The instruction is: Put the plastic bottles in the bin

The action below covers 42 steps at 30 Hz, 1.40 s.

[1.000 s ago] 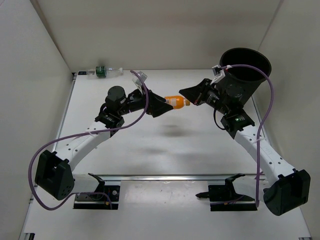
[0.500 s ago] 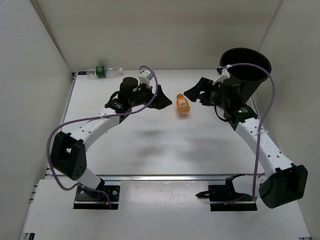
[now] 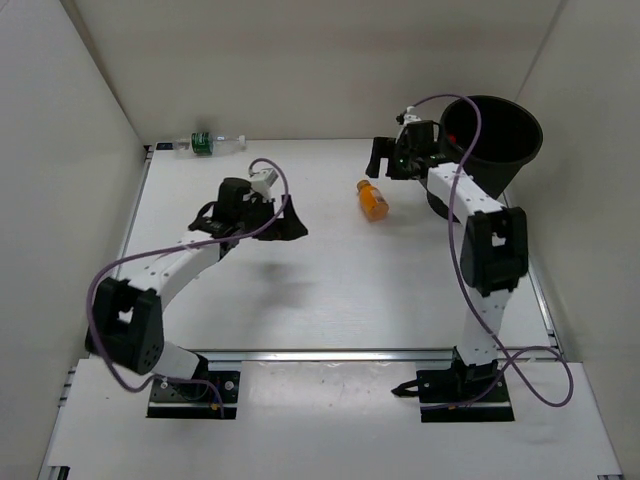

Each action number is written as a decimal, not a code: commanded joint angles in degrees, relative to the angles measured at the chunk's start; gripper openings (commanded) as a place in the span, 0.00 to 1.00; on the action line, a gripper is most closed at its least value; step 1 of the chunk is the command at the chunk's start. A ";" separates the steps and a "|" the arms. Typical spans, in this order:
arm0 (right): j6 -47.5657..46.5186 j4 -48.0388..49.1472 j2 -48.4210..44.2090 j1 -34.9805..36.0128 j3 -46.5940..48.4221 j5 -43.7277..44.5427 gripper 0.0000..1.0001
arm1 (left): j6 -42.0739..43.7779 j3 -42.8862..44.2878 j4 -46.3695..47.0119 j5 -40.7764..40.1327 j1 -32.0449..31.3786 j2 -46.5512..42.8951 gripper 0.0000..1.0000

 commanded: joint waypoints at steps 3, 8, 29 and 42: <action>-12.76 -6.29 14.76 0.09 15.41 -3.76 0.96 | 3.97 -5.85 -6.51 -5.52 4.90 -13.05 0.99; -16.40 -8.84 18.02 4.05 16.13 6.52 0.94 | 3.46 -7.27 -10.20 -8.51 8.24 -18.95 0.99; -11.21 -7.44 -8.14 5.90 9.09 3.37 0.26 | -0.24 0.99 -18.38 -19.32 12.02 -18.97 0.99; -7.78 -2.79 -15.38 -19.57 15.25 2.40 0.30 | -7.61 26.01 -26.73 -30.92 15.36 2.81 0.99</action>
